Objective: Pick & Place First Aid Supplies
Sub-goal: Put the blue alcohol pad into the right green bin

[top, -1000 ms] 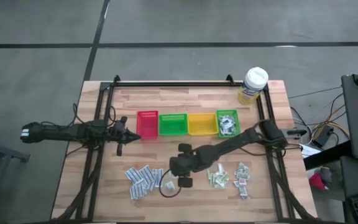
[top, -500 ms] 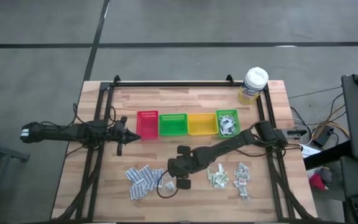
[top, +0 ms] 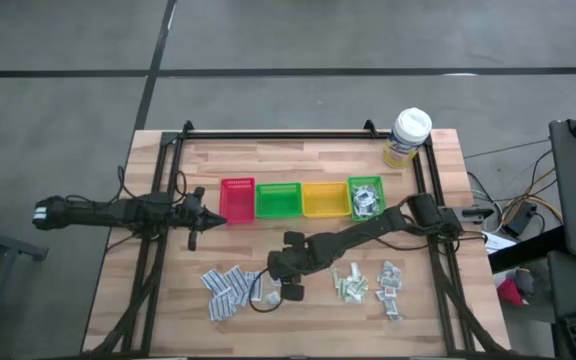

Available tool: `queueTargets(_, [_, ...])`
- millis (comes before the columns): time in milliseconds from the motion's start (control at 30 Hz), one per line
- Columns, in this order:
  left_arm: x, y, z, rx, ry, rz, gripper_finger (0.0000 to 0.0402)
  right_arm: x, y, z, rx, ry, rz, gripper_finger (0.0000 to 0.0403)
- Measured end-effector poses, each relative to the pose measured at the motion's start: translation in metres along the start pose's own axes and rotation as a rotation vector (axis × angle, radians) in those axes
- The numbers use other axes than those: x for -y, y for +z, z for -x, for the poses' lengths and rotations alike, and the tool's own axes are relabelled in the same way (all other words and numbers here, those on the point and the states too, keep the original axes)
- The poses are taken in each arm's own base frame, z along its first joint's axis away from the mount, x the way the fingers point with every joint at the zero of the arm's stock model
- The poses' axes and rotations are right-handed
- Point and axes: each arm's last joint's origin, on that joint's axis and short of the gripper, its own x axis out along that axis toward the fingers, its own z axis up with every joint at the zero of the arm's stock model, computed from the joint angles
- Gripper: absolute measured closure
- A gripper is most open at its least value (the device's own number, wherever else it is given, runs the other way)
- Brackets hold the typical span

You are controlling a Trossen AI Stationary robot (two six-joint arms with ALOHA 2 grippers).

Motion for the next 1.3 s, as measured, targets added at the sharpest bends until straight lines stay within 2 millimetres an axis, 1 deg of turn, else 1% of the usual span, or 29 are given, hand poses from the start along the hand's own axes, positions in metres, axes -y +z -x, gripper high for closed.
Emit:
queueTargets(167, [0.000, 0.000, 0.000, -0.001, 0.001, 0.000, 0.0401, -0.001, -0.005, -0.013, -0.029, 0.009, 0.005, 0.0259])
queueTargets(367, [0.000, 0.000, 0.000, -0.004, 0.001, 0.000, 0.0401, 0.000, -0.008, -0.019, -0.050, 0.000, 0.004, 0.0253])
queueTargets(500, [0.000, 0.000, 0.000, -0.004, 0.001, 0.000, 0.0401, 0.001, -0.009, -0.021, -0.063, -0.006, -0.015, 0.0258])
queueTargets(667, [0.000, 0.000, 0.000, -0.004, 0.002, 0.000, 0.0401, 0.002, -0.012, -0.021, -0.093, -0.019, -0.037, 0.0279])
queueTargets(1067, [0.000, 0.000, 0.000, -0.003, 0.001, 0.000, 0.0401, 0.004, -0.016, -0.020, -0.137, -0.040, -0.032, 0.0354])
queueTargets(1300, [0.000, 0.000, 0.000, -0.003, 0.001, 0.000, 0.0401, 0.005, -0.017, -0.020, -0.145, -0.044, -0.030, 0.0388])
